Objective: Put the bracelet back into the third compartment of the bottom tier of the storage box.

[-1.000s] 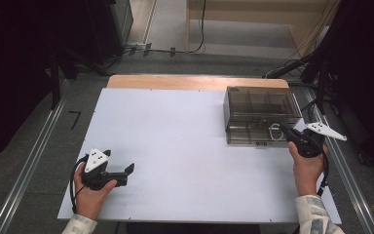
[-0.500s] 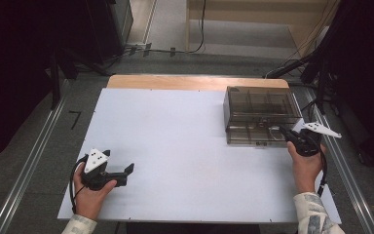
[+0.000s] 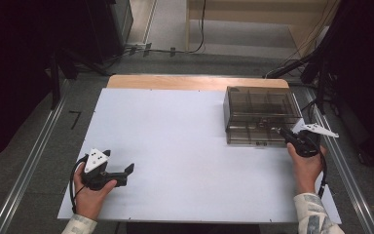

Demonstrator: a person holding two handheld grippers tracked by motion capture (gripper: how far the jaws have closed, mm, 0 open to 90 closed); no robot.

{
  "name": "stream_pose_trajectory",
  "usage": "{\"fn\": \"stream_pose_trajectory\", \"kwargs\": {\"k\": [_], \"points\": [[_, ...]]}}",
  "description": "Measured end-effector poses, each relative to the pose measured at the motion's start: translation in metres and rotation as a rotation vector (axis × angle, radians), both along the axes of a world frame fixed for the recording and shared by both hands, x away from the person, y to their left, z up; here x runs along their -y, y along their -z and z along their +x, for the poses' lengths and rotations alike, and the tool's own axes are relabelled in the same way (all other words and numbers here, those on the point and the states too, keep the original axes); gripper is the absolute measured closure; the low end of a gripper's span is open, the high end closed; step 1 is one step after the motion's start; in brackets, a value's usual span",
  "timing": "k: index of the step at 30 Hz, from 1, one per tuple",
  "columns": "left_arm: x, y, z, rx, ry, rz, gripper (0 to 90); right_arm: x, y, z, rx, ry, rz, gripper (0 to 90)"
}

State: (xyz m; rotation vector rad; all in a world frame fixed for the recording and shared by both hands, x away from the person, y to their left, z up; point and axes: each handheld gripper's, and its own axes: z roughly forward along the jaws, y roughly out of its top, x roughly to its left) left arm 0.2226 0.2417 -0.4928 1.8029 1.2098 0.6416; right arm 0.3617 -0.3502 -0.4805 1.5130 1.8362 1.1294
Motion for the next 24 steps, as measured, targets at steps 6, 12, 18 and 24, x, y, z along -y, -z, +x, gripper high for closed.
{"fn": "stream_pose_trajectory", "kwargs": {"k": [6, 12, 18, 24], "points": [[-0.0002, 0.0, -0.0001, -0.001, -0.002, 0.001, 2.9, -0.0018, 0.0001, 0.0001, -0.004, -0.012, 0.007, 70.7], [-0.0002, -0.0001, -0.0003, 0.002, -0.002, -0.003, 2.9, -0.001, 0.0008, 0.0004, -0.018, -0.021, 0.023, 66.7], [-0.0002, -0.0001, -0.0004, 0.003, -0.002, -0.004, 2.9, -0.0027, 0.0015, -0.0001, -0.021, -0.027, 0.005, 62.4], [-0.0007, 0.0001, -0.0004, 0.003, -0.001, -0.005, 2.9, -0.0028, 0.0016, -0.0002, -0.019, -0.028, 0.002, 58.9]]}}
